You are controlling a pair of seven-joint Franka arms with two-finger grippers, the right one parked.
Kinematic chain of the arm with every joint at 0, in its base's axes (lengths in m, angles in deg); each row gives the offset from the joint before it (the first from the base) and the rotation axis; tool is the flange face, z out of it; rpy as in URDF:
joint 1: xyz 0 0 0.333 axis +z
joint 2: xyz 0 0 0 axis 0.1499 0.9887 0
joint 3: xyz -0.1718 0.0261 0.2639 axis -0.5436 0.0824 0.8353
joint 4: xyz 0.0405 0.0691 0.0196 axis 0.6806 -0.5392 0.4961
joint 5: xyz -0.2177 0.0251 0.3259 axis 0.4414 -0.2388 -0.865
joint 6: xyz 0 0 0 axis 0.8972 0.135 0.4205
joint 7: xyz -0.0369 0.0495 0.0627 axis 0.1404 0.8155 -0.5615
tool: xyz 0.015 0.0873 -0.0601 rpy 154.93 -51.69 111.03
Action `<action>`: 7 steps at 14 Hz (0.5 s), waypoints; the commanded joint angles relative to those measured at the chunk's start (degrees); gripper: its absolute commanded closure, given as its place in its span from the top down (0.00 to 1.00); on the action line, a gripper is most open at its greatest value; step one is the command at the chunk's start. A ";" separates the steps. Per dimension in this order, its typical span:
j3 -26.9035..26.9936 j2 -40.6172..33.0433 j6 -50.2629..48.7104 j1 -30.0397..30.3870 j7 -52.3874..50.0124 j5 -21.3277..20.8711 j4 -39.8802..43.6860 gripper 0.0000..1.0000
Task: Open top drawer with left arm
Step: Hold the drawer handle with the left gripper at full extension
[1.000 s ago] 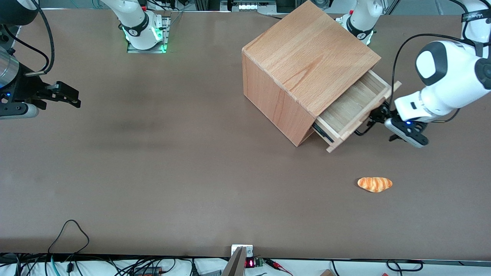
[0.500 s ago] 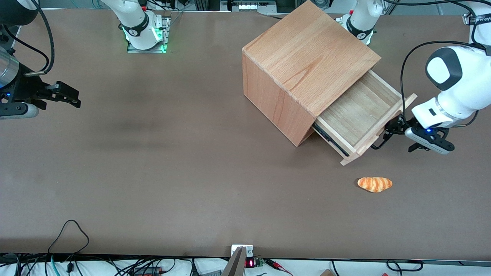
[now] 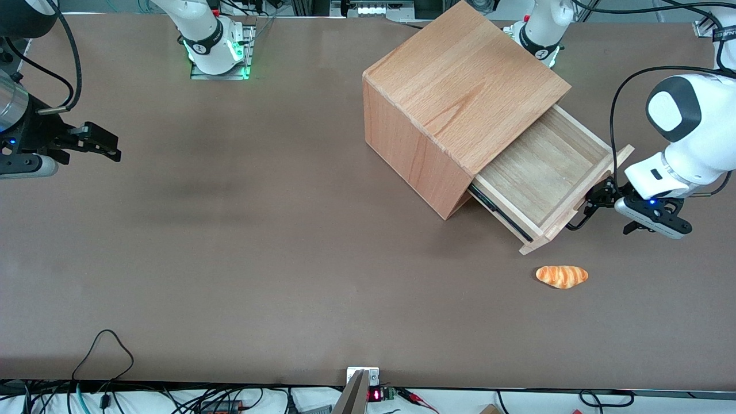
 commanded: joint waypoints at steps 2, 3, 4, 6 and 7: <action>1.44 0.58 -6.73 0.09 0.66 -3.29 3.28 1.00; 1.44 0.05 -9.36 0.09 0.66 -3.38 4.42 1.00; 1.44 -0.13 -11.82 0.09 0.74 -3.47 5.56 1.00; 1.44 -0.39 -16.58 0.09 0.66 -3.38 8.02 1.00; 1.44 -0.57 -17.99 0.09 0.66 -3.38 8.47 1.00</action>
